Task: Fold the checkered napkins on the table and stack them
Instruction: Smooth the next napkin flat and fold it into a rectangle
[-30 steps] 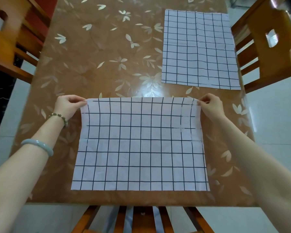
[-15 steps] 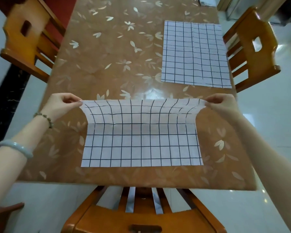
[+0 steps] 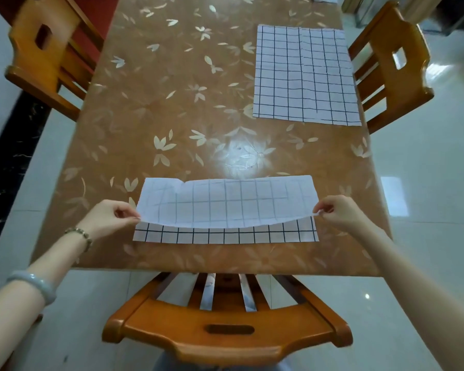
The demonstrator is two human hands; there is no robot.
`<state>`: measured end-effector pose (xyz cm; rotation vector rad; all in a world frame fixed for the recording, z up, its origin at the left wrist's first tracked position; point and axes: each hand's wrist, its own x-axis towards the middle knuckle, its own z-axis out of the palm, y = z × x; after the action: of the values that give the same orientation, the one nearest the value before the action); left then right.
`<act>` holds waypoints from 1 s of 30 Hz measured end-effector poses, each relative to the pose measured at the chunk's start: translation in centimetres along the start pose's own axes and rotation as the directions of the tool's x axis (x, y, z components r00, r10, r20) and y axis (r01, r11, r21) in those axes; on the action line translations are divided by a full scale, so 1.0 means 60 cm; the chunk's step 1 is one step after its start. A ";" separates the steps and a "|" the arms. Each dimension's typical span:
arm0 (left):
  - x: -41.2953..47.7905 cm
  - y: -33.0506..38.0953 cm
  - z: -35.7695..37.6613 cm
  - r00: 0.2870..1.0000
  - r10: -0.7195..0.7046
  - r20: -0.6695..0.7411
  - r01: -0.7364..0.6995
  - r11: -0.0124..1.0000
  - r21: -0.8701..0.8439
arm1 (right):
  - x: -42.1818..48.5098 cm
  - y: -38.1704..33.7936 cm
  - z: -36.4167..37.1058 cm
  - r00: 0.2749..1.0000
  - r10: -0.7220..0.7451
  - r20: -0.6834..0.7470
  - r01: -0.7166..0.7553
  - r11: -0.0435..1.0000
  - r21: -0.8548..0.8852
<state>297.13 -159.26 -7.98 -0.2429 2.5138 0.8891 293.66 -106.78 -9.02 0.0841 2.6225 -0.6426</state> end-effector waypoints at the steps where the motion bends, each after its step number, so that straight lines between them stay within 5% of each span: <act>1: 0.000 -0.004 0.006 1.000 -0.001 0.006 0.001 1.000 0.024 | -0.003 0.001 0.005 1.000 0.001 0.016 -0.001 0.999 -0.032; 15: -0.012 -0.016 0.049 0.995 0.031 0.097 -0.049 0.981 0.190 | -0.022 0.034 0.061 0.976 -0.121 0.181 0.166 0.950 -0.263; 21: -0.015 -0.023 0.080 0.982 0.098 0.161 -0.135 0.960 0.244 | -0.021 0.048 0.076 0.984 -0.114 0.139 0.151 0.941 -0.304; 26: -0.018 -0.023 0.089 0.975 0.087 0.207 -0.138 0.959 0.246 | -0.017 0.054 0.077 0.988 -0.111 0.108 0.136 0.957 -0.255; 30: 0.002 -0.016 0.080 0.996 0.046 0.077 -0.057 0.987 0.151 | 0.003 0.041 0.052 0.989 0.007 -0.149 -0.001 0.999 0.041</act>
<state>299.07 -156.98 -11.84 -0.0940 2.5148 0.7064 295.11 -105.98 -12.64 0.1560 2.7521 -0.7140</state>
